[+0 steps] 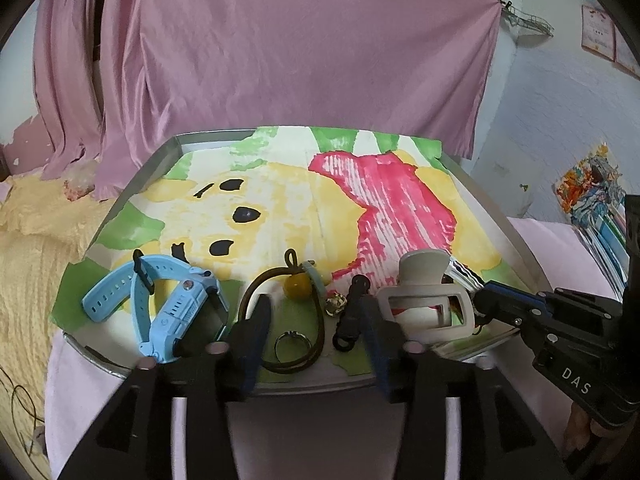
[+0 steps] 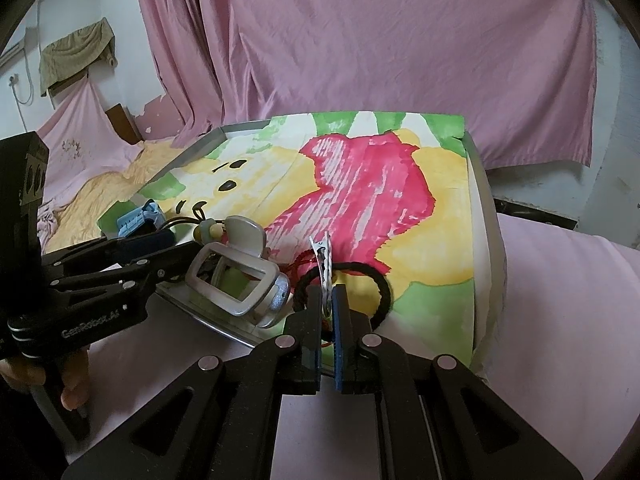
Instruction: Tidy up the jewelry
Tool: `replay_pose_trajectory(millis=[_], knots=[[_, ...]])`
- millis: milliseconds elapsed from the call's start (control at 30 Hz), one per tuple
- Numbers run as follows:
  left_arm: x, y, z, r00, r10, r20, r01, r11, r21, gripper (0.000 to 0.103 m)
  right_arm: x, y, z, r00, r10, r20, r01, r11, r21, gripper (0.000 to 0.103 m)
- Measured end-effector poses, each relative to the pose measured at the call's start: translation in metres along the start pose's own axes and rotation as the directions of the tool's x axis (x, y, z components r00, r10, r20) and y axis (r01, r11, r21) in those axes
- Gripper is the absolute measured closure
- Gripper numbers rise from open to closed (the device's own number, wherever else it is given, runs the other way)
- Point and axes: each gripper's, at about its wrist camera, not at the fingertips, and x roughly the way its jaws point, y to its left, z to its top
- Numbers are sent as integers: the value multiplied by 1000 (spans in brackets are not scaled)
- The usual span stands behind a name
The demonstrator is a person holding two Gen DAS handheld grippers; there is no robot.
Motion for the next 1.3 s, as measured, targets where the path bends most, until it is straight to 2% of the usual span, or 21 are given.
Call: replay_pose_trajectory(millis=[33, 300, 467, 600, 733, 833, 967, 1100, 1167, 1300], knots=[[-2, 1, 0, 1000, 0, 11, 0, 1000, -8, 46, -1, 0, 0, 1000, -2, 1, 2, 1000, 1, 98], [-9, 3, -1, 999, 14, 39, -13, 1000, -18, 43, -6, 2, -1, 1000, -15, 25, 15, 1000, 4, 91], [-16, 6, -2, 998, 21, 63, -19, 999, -31, 34, -12, 2, -3, 999, -28, 46, 27, 999, 18, 67], [-20, 6, -4, 997, 25, 71, -22, 999, -32, 31, -19, 1, -5, 997, -41, 69, 39, 999, 33, 66], [-28, 6, -7, 995, 32, 91, -28, 999, -35, 24, -26, 1, -7, 994, -60, 95, 56, 998, 43, 52], [-33, 6, -10, 994, 37, 106, -34, 999, -38, 21, -33, 2, -9, 991, -72, 116, 66, 997, 48, 51], [-41, 9, -13, 991, 50, 127, -44, 998, -51, 15, -41, 2, -11, 986, -86, 145, 78, 995, 56, 41], [-49, 13, -17, 985, 73, 154, -63, 995, -71, 10, -49, 4, -14, 982, -89, 168, 80, 995, 58, 37], [-53, 15, -19, 984, 79, 159, -68, 995, -75, 8, -52, 5, -16, 980, -88, 180, 79, 995, 59, 26], [-59, 17, -24, 979, 96, 180, -82, 993, -82, 5, -61, 9, -20, 974, -94, 208, 84, 995, 54, 20]])
